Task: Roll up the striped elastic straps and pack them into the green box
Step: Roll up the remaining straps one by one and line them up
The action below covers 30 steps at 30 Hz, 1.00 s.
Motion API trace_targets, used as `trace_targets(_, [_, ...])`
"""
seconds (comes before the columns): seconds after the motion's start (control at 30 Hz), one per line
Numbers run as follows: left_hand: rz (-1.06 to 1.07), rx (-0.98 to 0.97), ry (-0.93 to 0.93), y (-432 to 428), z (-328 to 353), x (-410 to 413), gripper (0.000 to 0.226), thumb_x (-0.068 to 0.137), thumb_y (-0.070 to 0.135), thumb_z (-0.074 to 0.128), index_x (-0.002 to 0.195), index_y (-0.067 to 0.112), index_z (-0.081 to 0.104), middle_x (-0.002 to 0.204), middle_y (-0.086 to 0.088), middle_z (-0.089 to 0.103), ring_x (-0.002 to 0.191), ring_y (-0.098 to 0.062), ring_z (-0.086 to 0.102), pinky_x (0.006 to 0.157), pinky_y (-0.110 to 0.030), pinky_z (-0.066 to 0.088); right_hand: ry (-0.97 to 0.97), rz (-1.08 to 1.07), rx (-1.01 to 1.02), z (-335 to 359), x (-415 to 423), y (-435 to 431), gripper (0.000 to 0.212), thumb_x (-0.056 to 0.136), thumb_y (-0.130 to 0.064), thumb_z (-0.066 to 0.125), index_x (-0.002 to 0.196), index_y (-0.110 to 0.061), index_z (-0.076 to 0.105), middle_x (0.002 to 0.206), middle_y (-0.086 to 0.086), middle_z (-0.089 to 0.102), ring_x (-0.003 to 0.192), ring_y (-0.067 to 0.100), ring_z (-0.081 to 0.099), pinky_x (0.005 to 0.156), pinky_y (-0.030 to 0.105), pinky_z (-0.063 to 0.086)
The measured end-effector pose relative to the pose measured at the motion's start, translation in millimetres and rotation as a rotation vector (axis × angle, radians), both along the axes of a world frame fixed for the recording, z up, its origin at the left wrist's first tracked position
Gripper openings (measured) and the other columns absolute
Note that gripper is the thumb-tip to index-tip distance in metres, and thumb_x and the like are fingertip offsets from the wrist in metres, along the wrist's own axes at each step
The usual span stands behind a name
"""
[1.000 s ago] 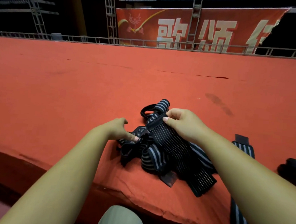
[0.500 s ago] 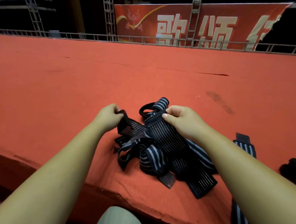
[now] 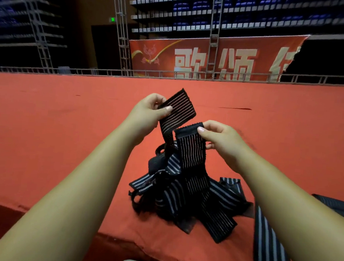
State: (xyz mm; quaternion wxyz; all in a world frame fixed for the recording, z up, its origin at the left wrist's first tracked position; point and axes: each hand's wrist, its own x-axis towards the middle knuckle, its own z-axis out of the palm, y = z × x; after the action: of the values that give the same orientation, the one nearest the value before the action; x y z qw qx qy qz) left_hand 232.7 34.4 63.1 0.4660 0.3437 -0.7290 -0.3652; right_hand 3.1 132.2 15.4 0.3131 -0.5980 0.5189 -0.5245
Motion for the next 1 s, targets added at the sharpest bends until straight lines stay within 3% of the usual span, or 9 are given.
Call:
trace_targets(0.07, [-0.031,-0.023,0.027,16,13,-13,0.006,0.106,0.009,0.066,0.11,0.013,0.063,0.075,0.012,0.065,0.059,-0.002,0.057,0.054,-0.021,0.042,-0.104,0.054,-0.041,14,-6,11,0.013,0.107,-0.024,0.063,0.101,-0.025,0.074,0.097,-0.008,0.072,0.093,0.012,0.061,0.085,0.038,0.044])
trace_targets(0.2, [-0.053,-0.06,0.034,43,30,-40,0.01,0.104,0.004,0.068,0.114,0.003,0.067,0.077,0.006,0.065,0.052,0.007,0.056,0.052,-0.009,0.042,-0.272,0.066,-0.095,39,-17,37,0.014,0.108,-0.019,0.06,0.107,-0.018,0.073,0.103,0.003,0.071,0.097,0.019,0.063,0.081,0.035,0.047])
trace_targets(0.43, [-0.171,-0.026,-0.123,71,25,-68,0.018,0.1,0.021,0.077,0.114,0.01,0.073,0.077,0.009,0.066,0.052,0.008,0.054,0.052,-0.011,0.041,-0.32,-0.189,-0.131,51,-47,66,0.013,0.104,-0.017,0.067,0.107,-0.01,0.077,0.099,0.007,0.077,0.092,0.022,0.069,0.085,0.043,0.054])
trace_targets(0.5, [-0.295,0.042,-0.194,82,13,-74,0.024,0.097,0.023,0.081,0.116,0.012,0.073,0.087,0.007,0.076,0.068,0.004,0.068,0.064,-0.011,0.049,-0.366,-0.256,-0.127,51,-59,75,0.012,0.104,-0.015,0.067,0.103,-0.008,0.077,0.099,0.009,0.078,0.091,0.024,0.071,0.088,0.045,0.057])
trace_targets(0.6, [-0.443,0.158,-0.29,85,-20,-86,0.027,0.095,0.015,0.082,0.12,0.012,0.073,0.111,-0.002,0.083,0.104,-0.016,0.079,0.094,-0.032,0.06,-0.388,-0.349,-0.114,49,-78,83,0.011,0.103,-0.014,0.069,0.099,-0.008,0.077,0.096,0.01,0.08,0.089,0.024,0.073,0.095,0.047,0.059])
trace_targets(0.7, [-0.478,0.216,-0.396,88,-68,-101,0.023,0.093,0.017,0.084,0.114,0.012,0.077,0.109,-0.002,0.083,0.103,-0.018,0.078,0.102,-0.04,0.058,-0.372,-0.446,-0.1,42,-98,90,0.011,0.102,-0.013,0.069,0.095,-0.01,0.076,0.091,0.007,0.08,0.086,0.024,0.072,0.093,0.047,0.059])
trace_targets(0.8, [-0.48,0.307,-0.402,92,-110,-109,0.018,0.095,0.023,0.083,0.11,0.013,0.08,0.106,-0.002,0.083,0.096,-0.012,0.076,0.095,-0.033,0.059,-0.32,-0.553,-0.08,31,-115,98,0.018,0.102,-0.013,0.068,0.085,-0.015,0.074,0.082,0.001,0.076,0.078,0.02,0.068,0.083,0.043,0.057])
trace_targets(0.9, [-0.477,0.345,-0.447,94,-135,-114,0.015,0.099,0.025,0.078,0.111,0.016,0.081,0.105,0.002,0.082,0.088,-0.008,0.072,0.079,-0.024,0.054,-0.287,-0.649,-0.065,18,-129,104,0.02,0.102,-0.015,0.067,0.084,-0.018,0.073,0.086,0.002,0.075,0.084,0.022,0.068,0.091,0.049,0.06])
trace_targets(1.0, [-0.464,0.389,-0.471,95,-148,-117,0.005,0.099,0.02,0.077,0.097,0.015,0.077,0.089,0.004,0.08,0.075,-0.006,0.07,0.069,-0.018,0.052,-0.29,-0.731,-0.047,7,-142,110,0.021,0.102,-0.018,0.066,0.082,-0.019,0.071,0.083,0.0,0.073,0.081,0.022,0.067,0.09,0.048,0.061])
